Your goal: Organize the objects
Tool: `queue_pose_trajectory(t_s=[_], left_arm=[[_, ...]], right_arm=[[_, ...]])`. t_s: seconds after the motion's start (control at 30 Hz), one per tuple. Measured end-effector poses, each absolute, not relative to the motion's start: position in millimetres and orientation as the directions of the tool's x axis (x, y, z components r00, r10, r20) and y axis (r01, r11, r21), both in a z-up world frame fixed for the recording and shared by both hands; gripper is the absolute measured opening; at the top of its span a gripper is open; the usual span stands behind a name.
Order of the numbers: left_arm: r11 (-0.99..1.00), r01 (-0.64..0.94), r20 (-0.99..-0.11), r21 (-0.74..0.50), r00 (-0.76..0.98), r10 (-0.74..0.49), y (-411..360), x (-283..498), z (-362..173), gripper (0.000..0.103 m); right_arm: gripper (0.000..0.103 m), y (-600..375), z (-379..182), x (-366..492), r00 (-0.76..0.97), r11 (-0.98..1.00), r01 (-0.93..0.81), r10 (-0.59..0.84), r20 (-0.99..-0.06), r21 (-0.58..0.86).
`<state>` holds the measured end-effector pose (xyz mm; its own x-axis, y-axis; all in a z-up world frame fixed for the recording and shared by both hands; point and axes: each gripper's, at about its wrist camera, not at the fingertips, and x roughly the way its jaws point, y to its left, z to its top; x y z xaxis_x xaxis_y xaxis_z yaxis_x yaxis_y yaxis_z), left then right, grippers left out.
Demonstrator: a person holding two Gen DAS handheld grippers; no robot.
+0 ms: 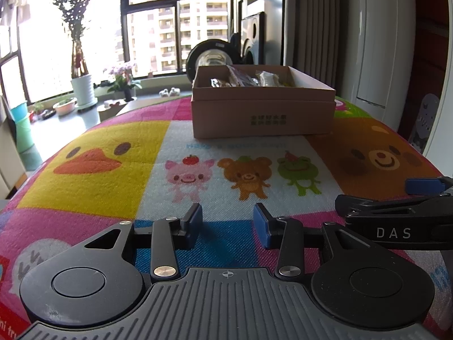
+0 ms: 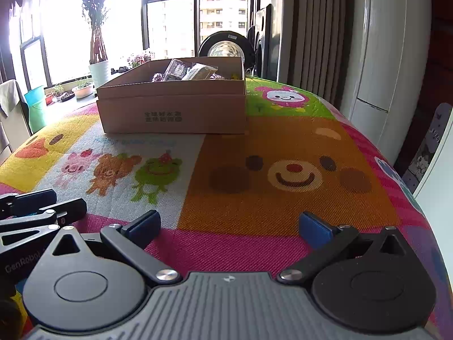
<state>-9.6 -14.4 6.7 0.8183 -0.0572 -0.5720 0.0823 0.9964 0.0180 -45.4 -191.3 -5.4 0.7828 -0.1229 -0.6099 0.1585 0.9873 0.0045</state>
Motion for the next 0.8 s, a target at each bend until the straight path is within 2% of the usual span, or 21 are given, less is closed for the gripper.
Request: queue_pose_trajectory(t_s=[0.8], left_arm=[[0.997, 0.077, -0.571, -0.021, 0.817, -0.076, -9.8, -8.1, 6.2, 0.045]], right_arm=[[0.103, -191.5, -5.5, -44.9, 0.783, 0.987, 0.159, -0.124, -0.610, 0.004]])
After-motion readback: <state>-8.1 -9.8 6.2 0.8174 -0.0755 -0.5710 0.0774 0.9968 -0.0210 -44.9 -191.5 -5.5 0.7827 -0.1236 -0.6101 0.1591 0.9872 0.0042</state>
